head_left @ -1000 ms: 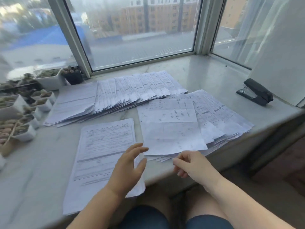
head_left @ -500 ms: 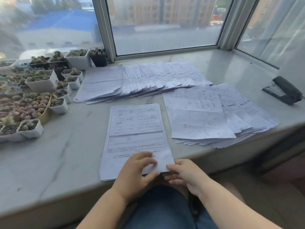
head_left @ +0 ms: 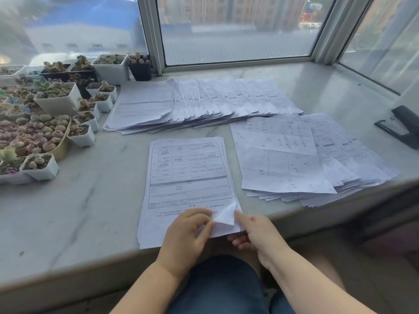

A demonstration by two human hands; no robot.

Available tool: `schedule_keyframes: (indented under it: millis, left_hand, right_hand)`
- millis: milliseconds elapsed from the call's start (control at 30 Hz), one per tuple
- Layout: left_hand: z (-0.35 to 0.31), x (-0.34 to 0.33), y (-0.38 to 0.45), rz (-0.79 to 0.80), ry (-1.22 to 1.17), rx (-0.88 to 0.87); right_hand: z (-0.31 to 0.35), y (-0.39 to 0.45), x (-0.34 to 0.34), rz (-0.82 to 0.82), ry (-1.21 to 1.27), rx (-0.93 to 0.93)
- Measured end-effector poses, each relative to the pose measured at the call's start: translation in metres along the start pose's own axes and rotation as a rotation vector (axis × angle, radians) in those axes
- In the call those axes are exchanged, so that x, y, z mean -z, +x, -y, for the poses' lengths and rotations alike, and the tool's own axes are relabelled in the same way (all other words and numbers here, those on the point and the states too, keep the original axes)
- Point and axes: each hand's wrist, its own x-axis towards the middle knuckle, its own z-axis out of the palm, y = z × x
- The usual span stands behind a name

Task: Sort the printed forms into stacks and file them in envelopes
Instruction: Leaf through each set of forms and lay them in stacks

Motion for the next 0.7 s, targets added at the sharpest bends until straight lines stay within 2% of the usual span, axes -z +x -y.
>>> schedule_keyframes:
  millis: [233, 300, 367, 433, 700]
  left_hand:
    - [-0.004, -0.012, -0.002, -0.222, -0.083, 0.134]
    - [-0.004, -0.010, -0.001, -0.186, -0.060, 0.059]
    - [-0.005, -0.006, -0.001, -0.097, -0.007, -0.069]
    - [-0.005, -0.002, 0.000, -0.014, 0.039, -0.122]
    - [0.000, 0.009, 0.004, 0.040, -0.137, -0.020]
  right_hand:
    - [0.012, 0.000, 0.023, 0.142, -0.076, 0.038]
    - [0.015, 0.001, 0.023, 0.161, -0.050, 0.009]
    - [0.017, 0.003, 0.022, 0.177, 0.002, -0.018]
    - [0.017, 0.004, 0.021, 0.191, 0.044, -0.025]
    - [0.015, 0.003, 0.021, 0.182, 0.126, -0.060]
